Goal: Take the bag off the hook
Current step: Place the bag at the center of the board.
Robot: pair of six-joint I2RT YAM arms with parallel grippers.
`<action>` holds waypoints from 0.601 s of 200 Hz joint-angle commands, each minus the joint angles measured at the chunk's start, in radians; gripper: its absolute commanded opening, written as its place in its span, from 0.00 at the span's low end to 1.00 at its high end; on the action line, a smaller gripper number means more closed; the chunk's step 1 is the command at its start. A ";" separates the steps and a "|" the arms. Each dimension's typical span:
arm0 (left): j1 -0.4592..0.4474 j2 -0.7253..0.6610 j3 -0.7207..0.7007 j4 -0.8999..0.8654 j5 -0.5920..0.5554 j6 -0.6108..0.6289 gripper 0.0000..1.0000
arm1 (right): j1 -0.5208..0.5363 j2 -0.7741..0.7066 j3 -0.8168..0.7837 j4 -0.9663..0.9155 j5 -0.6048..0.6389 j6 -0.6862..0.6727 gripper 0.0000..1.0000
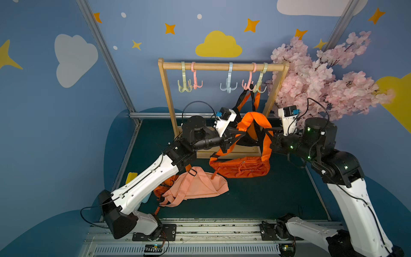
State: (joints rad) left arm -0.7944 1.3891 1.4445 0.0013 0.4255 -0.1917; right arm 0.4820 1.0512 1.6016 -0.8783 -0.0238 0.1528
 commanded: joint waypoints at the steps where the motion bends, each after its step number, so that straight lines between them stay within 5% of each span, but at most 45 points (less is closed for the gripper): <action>1: -0.011 -0.021 -0.094 0.024 -0.032 -0.081 0.09 | 0.006 -0.043 -0.117 -0.101 0.023 0.063 0.00; 39: -0.017 -0.016 -0.218 0.065 -0.085 -0.146 0.19 | 0.004 -0.061 -0.304 -0.055 0.025 0.106 0.00; 61: -0.016 -0.025 -0.248 0.037 -0.120 -0.143 0.67 | 0.002 -0.059 -0.375 -0.032 0.016 0.129 0.28; 80: -0.015 -0.055 -0.265 0.010 -0.164 -0.125 0.85 | 0.000 -0.067 -0.398 -0.031 0.021 0.131 0.42; 100: -0.011 -0.089 -0.280 -0.005 -0.220 -0.104 0.90 | 0.000 -0.079 -0.412 -0.036 0.031 0.121 0.53; 120: 0.005 -0.109 -0.276 -0.027 -0.232 -0.091 0.90 | -0.001 -0.085 -0.415 -0.066 0.028 0.115 0.54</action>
State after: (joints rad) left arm -0.8051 1.3289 1.1606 -0.0135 0.2489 -0.3111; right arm 0.4816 0.9894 1.1915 -0.9321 -0.0029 0.2695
